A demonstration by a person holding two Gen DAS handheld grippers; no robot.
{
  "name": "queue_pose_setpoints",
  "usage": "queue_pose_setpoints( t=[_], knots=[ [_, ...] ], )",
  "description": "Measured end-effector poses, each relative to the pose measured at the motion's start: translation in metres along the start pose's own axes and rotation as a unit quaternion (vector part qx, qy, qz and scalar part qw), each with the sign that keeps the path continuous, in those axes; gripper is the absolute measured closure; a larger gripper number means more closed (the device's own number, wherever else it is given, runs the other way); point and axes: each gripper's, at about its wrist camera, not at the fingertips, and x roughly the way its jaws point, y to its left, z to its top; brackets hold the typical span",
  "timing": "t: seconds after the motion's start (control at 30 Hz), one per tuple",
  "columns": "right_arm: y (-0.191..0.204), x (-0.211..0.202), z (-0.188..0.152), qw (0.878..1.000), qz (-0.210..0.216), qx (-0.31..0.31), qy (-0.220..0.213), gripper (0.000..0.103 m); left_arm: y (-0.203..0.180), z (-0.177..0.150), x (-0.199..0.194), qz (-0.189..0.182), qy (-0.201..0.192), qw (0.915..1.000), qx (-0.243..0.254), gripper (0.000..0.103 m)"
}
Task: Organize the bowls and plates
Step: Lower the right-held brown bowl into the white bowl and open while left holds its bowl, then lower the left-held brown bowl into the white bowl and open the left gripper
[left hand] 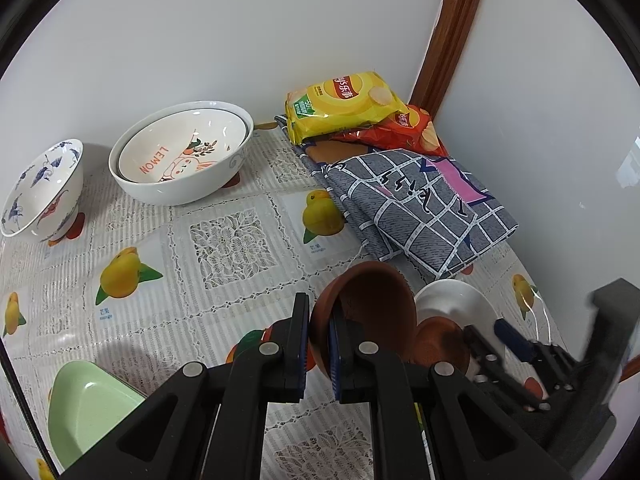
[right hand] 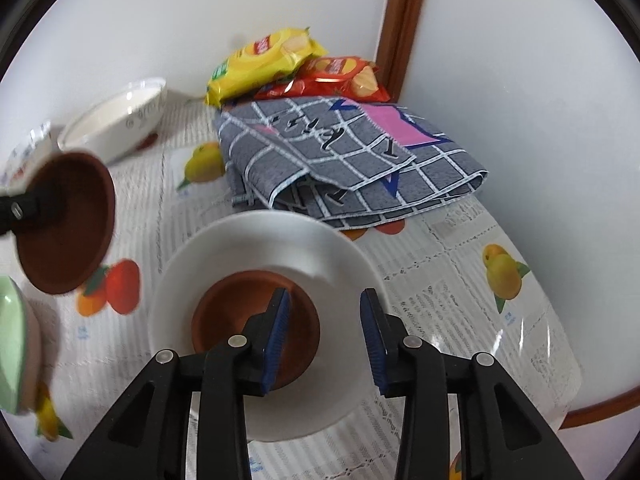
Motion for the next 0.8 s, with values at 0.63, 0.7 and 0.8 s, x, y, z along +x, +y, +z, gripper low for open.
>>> queue_pose_setpoints(
  t=[0.63, 0.7, 0.8],
  knots=[
    [-0.072, -0.072, -0.007, 0.995, 0.002, 0.084, -0.051, 0.065, -0.051, -0.015, 0.004, -0.042, 0.017, 0.9987, 0.022, 0.094],
    [-0.075, -0.080, -0.011, 0.995, 0.001, 0.076, -0.059, 0.062, -0.059, -0.017, 0.005, -0.044, 0.021, 0.9983, 0.030, 0.094],
    [-0.081, -0.079, -0.020, 0.996, -0.001, 0.068, -0.054, 0.060, -0.068, -0.017, 0.011, -0.040, 0.033, 0.9982, 0.031, 0.094]
  ],
)
